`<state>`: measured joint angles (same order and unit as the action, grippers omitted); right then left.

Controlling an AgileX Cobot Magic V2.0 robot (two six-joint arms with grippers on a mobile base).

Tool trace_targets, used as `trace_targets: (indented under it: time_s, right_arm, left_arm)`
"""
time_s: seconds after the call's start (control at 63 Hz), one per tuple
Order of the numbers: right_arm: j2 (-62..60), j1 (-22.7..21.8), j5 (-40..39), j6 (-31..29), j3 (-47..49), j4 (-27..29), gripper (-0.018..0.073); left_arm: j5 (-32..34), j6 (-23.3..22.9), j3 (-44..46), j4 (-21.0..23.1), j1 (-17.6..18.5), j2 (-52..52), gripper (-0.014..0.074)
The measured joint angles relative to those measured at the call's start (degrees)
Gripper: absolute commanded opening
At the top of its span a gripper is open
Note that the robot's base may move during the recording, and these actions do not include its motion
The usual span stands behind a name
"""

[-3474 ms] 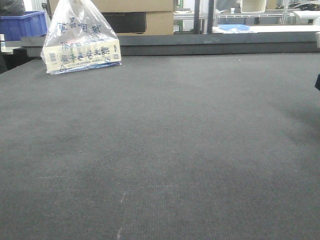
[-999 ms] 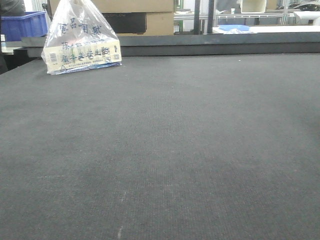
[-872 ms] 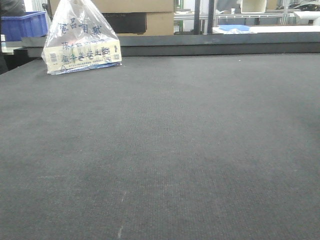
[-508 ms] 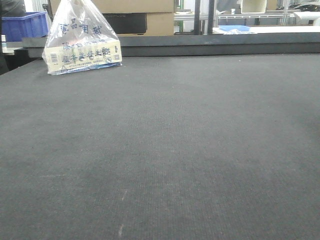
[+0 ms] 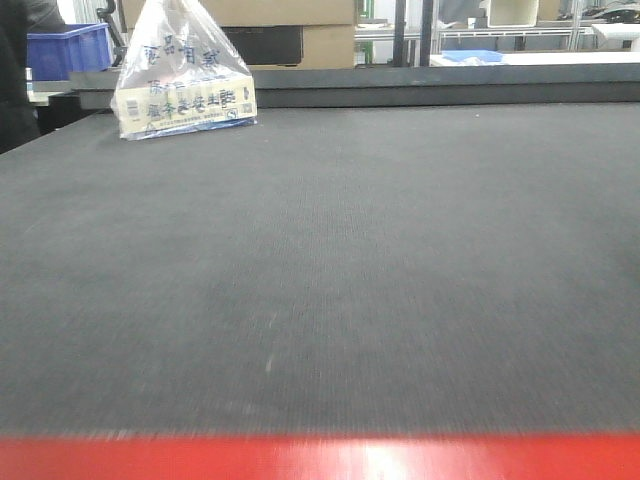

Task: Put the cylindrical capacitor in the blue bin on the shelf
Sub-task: 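Drive the base away from the table toward the bin shelf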

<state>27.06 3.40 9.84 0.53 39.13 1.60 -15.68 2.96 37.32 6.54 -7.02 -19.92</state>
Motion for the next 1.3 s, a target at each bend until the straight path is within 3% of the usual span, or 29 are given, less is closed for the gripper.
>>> trace_targets:
  time_s: [1.301]
  right_arm:
    - [0.00,0.00,0.00,0.00,0.00,0.00,-0.0162]
  left_arm:
    - [0.57,0.00,0.00,0.00,0.00,0.69,-0.0111]
